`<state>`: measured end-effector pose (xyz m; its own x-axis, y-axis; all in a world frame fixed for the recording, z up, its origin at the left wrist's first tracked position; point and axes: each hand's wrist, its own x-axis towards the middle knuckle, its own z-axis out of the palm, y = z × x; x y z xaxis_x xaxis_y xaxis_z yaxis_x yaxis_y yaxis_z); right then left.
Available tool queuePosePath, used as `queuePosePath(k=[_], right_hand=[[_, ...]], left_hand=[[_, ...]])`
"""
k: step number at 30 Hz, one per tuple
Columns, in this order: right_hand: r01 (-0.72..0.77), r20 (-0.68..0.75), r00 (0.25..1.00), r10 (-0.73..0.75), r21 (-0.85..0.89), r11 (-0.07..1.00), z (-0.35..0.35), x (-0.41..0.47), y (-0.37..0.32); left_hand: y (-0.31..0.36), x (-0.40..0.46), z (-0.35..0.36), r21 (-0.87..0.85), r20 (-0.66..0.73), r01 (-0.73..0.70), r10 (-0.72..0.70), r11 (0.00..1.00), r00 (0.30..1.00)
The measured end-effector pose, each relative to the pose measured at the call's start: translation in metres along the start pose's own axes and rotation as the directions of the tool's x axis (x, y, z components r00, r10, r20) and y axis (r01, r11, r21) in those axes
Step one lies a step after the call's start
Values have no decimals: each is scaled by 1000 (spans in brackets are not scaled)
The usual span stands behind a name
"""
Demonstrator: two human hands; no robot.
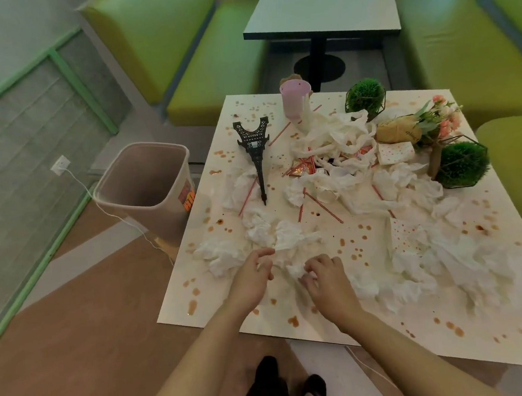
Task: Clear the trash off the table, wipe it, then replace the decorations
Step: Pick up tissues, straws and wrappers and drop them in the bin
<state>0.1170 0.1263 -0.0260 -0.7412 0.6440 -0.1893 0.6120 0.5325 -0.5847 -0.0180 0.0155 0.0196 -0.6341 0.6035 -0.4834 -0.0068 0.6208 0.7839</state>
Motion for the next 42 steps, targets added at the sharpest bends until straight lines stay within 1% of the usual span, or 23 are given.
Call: queuePosePath(k=[1, 2, 3, 6, 7, 9, 11, 12, 14, 16, 18, 19, 22, 24, 26, 29, 30, 32, 33, 35, 38, 40, 42], right_hand=[[-33, -14, 999, 35, 167, 985, -6, 0, -5], [-71, -15, 997, 80, 329, 942, -13, -1, -10], [-99, -15, 993, 118, 455, 885, -22, -1, -16], [-116, -35, 981, 190, 679, 725, -47, -1, -30], [-112, -35, 979, 203, 737, 667, -55, 0, -34], [-105, -37, 973, 227, 805, 584, -69, 3, -38], [-72, -75, 967, 243, 837, 543, -80, 5, -39], [-47, -108, 962, 251, 841, 540, -86, 6, -38], [-4, -186, 945, 268, 815, 580, -94, 8, -33], [-22, -203, 935, 289, 782, 622, -99, 10, -27], [-81, -153, 937, 313, 777, 624, -101, 11, -25], [-116, -107, 945, 309, 774, 622, -99, 11, -25], [-136, 13, 982, 190, 749, 649, -89, 13, -35], [-135, 34, 986, 162, 735, 665, -81, 15, -46], [-129, 2, 981, 194, 752, 646, -76, 21, -58], [-134, -28, 964, 263, 804, 580, -73, 36, -74], [-128, -28, 965, 261, 818, 561, -72, 41, -79], [-115, -24, 970, 244, 833, 541, -67, 53, -89], [-110, -26, 973, 231, 823, 557, -64, 59, -97], [-104, -13, 983, 185, 787, 608, -57, 71, -119], [-111, 6, 987, 160, 743, 660, -45, 88, -155], [-107, 6, 988, 155, 749, 654, -37, 100, -180], [-81, 18, 994, 105, 767, 637, -31, 112, -207]], left_hand=[[-1, 1, -1, 8, 28, -21, 21, 1000, 999], [-1, 3, -1, 15, 54, -48, 47, 999, 997], [1, 4, 0, 25, 77, -86, 84, 996, 993], [11, 10, 8, 61, 136, -188, 179, 980, 974], [17, 13, 11, 65, 148, -193, 182, 979, 972], [24, 20, 20, 81, 155, -177, 163, 981, 974], [29, 26, 27, 137, 146, -173, 153, 975, 977], [33, 27, 29, 149, 133, -174, 154, 974, 979], [39, 25, 28, 102, 105, -160, 150, 982, 983], [47, 22, 23, 44, 103, -171, 166, 984, 981], [55, 19, 17, 1, 112, -184, 183, 983, 977], [59, 17, 16, -21, 115, -187, 188, 982, 975], [68, 15, 8, -120, 94, -224, 235, 967, 967], [73, 14, 1, -199, 111, -237, 263, 951, 958], [74, 14, -9, -201, 129, -263, 292, 944, 948], [69, 21, -32, -77, 54, -288, 292, 955, 955], [67, 24, -42, -61, 23, -272, 274, 960, 961], [63, 30, -64, -104, -26, -206, 204, 973, 979], [62, 32, -75, -143, -56, -178, 172, 974, 984], [60, 38, -102, -171, -143, -152, 128, 974, 981], [55, 49, -141, -194, -281, -122, 64, 973, 958], [51, 55, -167, -202, -334, -102, 30, 974, 942], [49, 63, -192, -195, -340, -74, 3, 978, 940]])
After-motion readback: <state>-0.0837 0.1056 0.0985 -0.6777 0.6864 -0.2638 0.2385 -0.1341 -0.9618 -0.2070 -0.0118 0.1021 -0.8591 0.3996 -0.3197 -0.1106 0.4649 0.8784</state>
